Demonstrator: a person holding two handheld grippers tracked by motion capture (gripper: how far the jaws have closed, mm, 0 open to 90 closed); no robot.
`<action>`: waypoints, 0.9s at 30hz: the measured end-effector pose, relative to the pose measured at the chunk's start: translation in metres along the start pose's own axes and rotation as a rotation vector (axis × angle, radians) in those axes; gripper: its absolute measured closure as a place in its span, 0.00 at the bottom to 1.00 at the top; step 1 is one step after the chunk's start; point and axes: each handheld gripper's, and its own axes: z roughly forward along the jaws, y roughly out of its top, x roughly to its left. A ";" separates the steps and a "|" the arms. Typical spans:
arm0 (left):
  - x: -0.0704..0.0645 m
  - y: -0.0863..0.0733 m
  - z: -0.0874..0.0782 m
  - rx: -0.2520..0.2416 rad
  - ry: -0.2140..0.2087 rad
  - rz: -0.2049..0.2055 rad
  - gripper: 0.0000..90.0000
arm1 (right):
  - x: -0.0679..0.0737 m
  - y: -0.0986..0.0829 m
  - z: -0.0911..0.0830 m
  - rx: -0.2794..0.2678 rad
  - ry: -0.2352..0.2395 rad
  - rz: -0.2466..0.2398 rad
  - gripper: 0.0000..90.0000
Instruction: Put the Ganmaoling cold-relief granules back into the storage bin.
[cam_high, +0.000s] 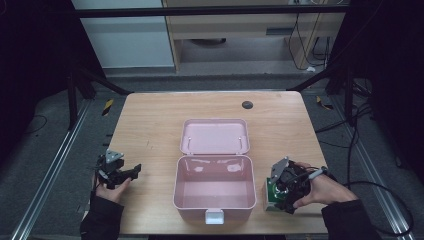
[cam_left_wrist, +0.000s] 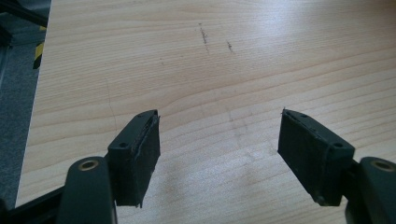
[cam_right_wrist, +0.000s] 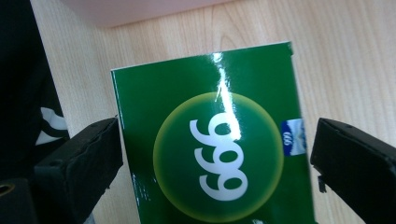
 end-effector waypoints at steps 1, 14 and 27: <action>0.000 0.000 0.000 0.000 0.000 0.000 0.32 | 0.000 0.000 0.001 0.003 0.003 0.003 0.03; 0.000 0.000 0.001 0.003 0.000 0.002 0.32 | -0.002 -0.003 0.020 0.041 0.025 -0.009 0.06; 0.000 0.000 0.001 0.004 0.001 0.004 0.32 | -0.004 -0.004 0.024 0.040 0.050 -0.019 0.11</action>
